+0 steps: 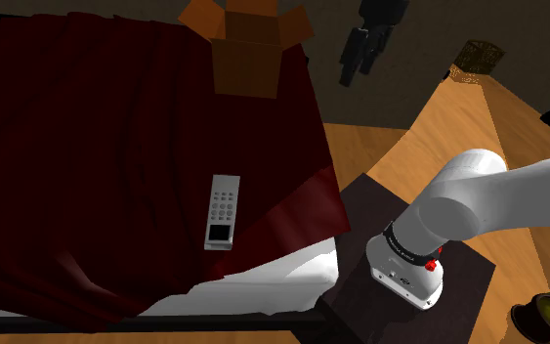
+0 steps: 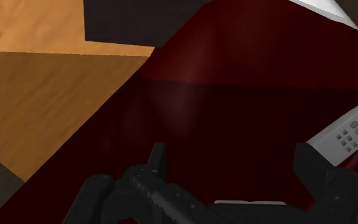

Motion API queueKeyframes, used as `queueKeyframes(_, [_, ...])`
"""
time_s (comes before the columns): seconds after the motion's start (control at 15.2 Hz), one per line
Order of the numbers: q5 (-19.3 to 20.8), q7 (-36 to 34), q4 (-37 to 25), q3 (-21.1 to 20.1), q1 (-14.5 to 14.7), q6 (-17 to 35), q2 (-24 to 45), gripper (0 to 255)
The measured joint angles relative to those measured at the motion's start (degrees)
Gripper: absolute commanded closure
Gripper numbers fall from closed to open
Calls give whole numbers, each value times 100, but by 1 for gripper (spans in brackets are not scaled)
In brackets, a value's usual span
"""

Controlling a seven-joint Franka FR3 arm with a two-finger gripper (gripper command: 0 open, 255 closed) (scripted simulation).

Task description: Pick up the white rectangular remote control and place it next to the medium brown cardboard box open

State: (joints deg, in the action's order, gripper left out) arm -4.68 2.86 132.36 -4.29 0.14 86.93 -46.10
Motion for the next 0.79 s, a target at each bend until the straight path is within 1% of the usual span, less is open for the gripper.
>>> queueKeyframes(0.07, [0,0,0,0,0,0,0,0])
queueKeyframes(0.2, [-103,-240,160,-158,-2,115,-71,0])
queueKeyframes(0.46, [-471,-1036,653,-712,21,570,-199,0])
queueKeyframes(0.66, [-776,-1689,890,-1200,42,943,-151,0])
queueKeyframes(0.79, [-942,-2097,947,-1516,19,1219,10,0])
